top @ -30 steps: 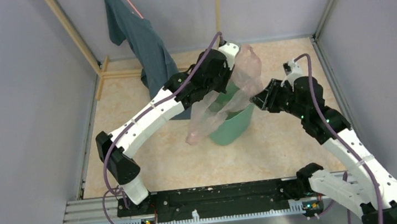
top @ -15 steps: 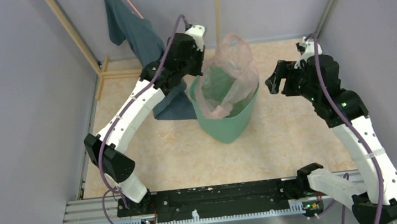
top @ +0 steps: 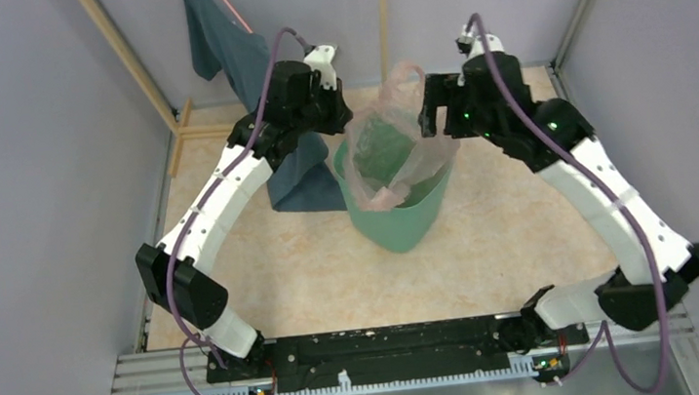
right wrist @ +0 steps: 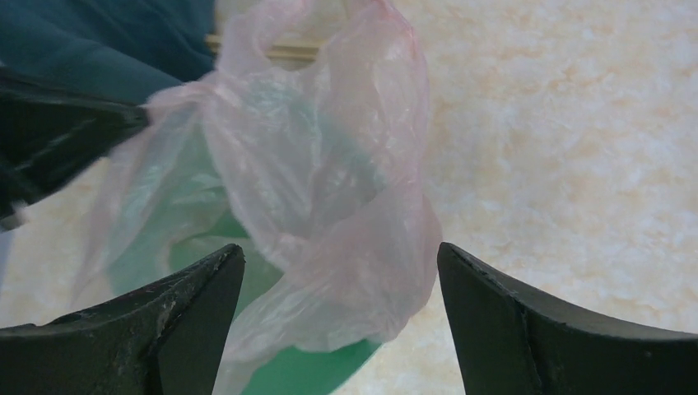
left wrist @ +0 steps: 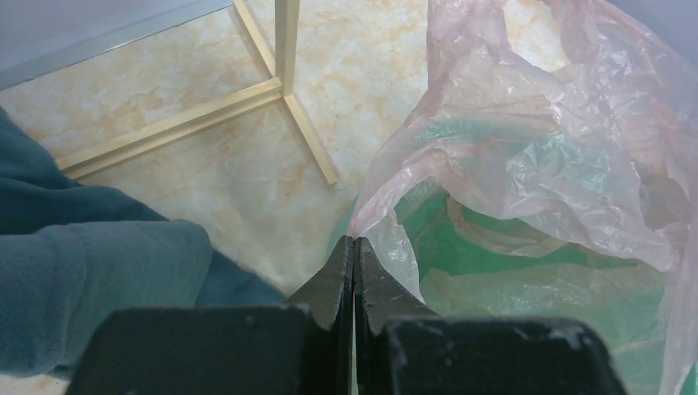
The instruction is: Put the trash bags into the trash bin
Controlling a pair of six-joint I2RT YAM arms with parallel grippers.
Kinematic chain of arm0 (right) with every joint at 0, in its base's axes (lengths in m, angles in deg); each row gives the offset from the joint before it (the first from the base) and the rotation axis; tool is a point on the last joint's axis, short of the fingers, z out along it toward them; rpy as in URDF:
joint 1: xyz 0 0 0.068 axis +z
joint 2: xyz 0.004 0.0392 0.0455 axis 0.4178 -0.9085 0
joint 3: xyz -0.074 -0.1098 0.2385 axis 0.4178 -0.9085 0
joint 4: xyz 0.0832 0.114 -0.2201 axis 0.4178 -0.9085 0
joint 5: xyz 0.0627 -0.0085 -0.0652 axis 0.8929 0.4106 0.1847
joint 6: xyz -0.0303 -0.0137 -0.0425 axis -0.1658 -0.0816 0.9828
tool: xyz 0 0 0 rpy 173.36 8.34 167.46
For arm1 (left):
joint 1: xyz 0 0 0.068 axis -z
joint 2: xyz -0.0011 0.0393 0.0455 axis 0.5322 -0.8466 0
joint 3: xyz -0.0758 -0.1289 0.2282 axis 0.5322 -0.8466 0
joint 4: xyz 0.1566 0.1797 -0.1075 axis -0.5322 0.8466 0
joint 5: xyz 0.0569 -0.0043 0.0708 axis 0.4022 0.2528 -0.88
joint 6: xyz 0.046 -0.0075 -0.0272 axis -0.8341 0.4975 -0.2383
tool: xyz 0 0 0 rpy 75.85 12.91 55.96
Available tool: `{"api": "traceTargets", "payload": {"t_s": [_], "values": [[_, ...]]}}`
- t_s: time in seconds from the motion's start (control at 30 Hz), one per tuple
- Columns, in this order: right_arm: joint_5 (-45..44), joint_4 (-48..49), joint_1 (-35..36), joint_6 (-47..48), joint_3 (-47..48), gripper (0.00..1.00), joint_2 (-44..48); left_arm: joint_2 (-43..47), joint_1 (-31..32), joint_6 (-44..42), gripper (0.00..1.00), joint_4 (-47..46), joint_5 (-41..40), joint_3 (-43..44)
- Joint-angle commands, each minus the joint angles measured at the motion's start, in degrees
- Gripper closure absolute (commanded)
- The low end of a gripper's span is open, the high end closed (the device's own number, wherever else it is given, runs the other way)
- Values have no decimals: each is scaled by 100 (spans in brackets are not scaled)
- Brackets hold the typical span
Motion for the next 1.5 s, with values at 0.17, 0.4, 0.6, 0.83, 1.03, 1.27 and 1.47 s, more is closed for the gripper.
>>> {"api": "traceTargets", "payload": {"t_s": [0.17, 0.4, 0.6, 0.83, 1.03, 1.27, 1.47], "values": [[-1383, -351, 69, 251, -63, 34, -601, 299, -192, 21, 100, -364, 65, -104], [-1493, 405, 25, 453, -1322, 88, 320, 211, -495, 59, 100, -328, -142, -342], [-1513, 648, -178, 606, -1998, 100, 748, 85, -668, 71, 100, -366, -124, -523], [-245, 1165, -726, 564, -2856, 100, 1261, 29, -703, 30, 100, -448, 20, -758], [111, 1414, -736, 455, -3501, 100, 1514, 318, -699, -65, 100, -490, -109, -1379], [1847, 2547, -728, -441, -4814, 97, 2223, 482, -692, 153, 100, -1008, 898, -1829], [2374, 3214, -724, -1164, -5505, 90, 2865, -15, -675, 645, 100, -1508, 1962, -1816]]}}
